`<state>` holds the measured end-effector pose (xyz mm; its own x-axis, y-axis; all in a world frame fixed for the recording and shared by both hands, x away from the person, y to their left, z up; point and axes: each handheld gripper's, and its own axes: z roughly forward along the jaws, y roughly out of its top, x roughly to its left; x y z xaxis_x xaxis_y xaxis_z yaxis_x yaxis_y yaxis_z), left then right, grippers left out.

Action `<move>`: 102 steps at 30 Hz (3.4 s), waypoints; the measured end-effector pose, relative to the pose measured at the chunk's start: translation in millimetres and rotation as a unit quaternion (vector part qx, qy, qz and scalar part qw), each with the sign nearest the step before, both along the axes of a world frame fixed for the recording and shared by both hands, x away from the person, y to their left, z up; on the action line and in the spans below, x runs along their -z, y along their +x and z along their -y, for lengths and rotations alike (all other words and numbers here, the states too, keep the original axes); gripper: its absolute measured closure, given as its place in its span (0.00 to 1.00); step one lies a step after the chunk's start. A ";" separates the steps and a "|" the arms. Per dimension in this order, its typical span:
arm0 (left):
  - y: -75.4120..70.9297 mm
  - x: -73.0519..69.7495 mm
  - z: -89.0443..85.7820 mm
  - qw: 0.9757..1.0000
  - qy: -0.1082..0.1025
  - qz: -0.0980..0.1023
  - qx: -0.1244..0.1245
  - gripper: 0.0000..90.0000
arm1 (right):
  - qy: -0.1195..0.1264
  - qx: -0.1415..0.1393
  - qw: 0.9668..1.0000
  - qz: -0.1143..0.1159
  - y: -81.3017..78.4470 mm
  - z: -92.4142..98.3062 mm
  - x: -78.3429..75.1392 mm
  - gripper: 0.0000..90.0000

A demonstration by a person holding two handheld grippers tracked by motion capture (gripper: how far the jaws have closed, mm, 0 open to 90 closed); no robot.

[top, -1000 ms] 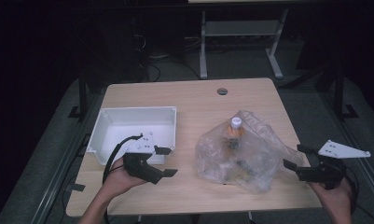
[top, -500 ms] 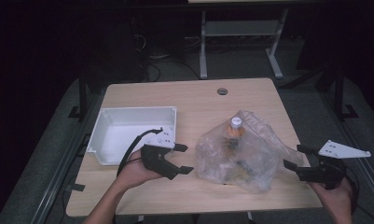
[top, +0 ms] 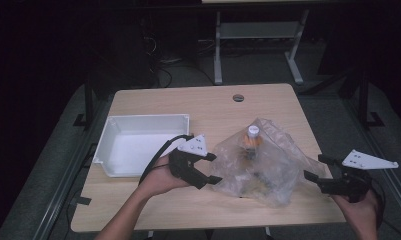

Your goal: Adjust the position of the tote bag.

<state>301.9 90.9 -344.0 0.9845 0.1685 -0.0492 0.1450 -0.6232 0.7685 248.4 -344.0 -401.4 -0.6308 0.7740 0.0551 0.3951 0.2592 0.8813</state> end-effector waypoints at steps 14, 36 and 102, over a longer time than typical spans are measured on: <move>14.4 -10.5 26.8 1.000 0.005 0.003 0.012 0.33 | 0.005 0.009 1.000 0.005 -1.5 4.9 -0.5 0.22; 39.0 -12.3 56.7 0.999 0.033 0.011 0.003 0.30 | 0.010 -0.003 1.000 -0.002 -0.6 6.2 1.8 0.22; 50.6 5.3 78.8 0.997 0.075 -0.029 0.019 0.41 | -0.035 -0.051 0.998 -0.006 -1.7 -10.4 -5.2 0.28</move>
